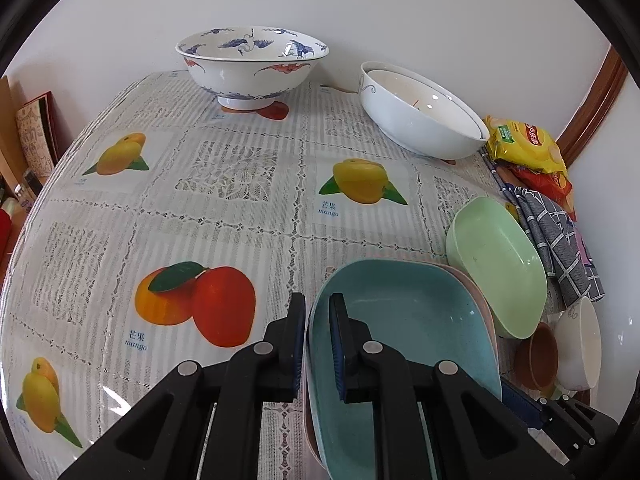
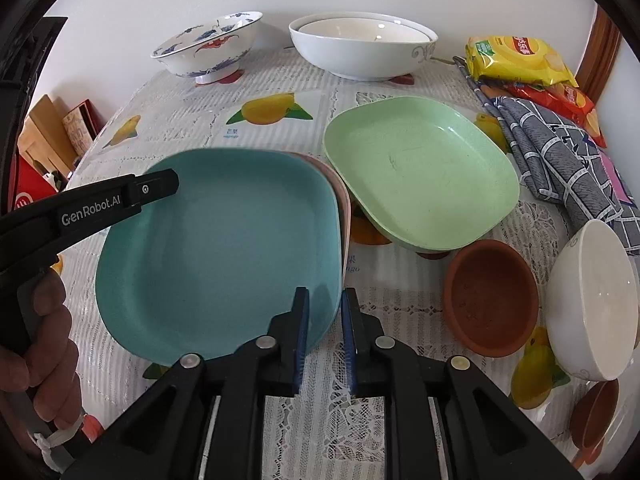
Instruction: Organize plates and bowls
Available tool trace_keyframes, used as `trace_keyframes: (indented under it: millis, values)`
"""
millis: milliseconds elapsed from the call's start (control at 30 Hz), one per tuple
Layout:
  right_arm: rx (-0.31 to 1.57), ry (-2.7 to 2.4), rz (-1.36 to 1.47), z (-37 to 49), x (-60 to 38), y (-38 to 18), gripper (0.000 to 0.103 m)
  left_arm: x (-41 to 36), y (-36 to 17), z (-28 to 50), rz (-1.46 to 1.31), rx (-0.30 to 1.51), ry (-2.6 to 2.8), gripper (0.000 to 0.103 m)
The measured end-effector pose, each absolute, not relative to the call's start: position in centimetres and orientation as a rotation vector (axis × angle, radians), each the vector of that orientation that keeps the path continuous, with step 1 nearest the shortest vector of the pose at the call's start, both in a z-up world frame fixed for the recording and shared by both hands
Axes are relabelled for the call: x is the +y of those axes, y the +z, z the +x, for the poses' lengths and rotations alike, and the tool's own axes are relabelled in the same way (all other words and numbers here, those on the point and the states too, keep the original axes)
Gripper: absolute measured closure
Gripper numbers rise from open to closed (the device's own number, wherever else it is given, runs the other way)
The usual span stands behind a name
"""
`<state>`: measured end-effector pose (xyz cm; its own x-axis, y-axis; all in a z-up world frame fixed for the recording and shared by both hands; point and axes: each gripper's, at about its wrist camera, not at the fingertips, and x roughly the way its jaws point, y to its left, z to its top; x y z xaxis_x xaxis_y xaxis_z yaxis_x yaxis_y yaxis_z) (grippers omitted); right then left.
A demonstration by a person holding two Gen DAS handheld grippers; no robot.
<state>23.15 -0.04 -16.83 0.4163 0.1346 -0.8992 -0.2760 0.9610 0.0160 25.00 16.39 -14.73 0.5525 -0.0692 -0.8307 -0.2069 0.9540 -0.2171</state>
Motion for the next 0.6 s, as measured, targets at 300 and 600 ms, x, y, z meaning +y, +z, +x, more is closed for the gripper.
trace_keyframes:
  millis: [300, 600]
  values:
    - [1.089, 0.266, -0.144, 22.2, 0.0, -15.7, 0.077, 16.6, -14.1, 23.9, -0.312, 0.992, 0.085, 0.091]
    - [1.042, 0.259, -0.122, 20.7, -1.0, -13.3, 0.062, 15.7, -11.5, 21.7, -0.287, 0.957, 0.080, 0.090]
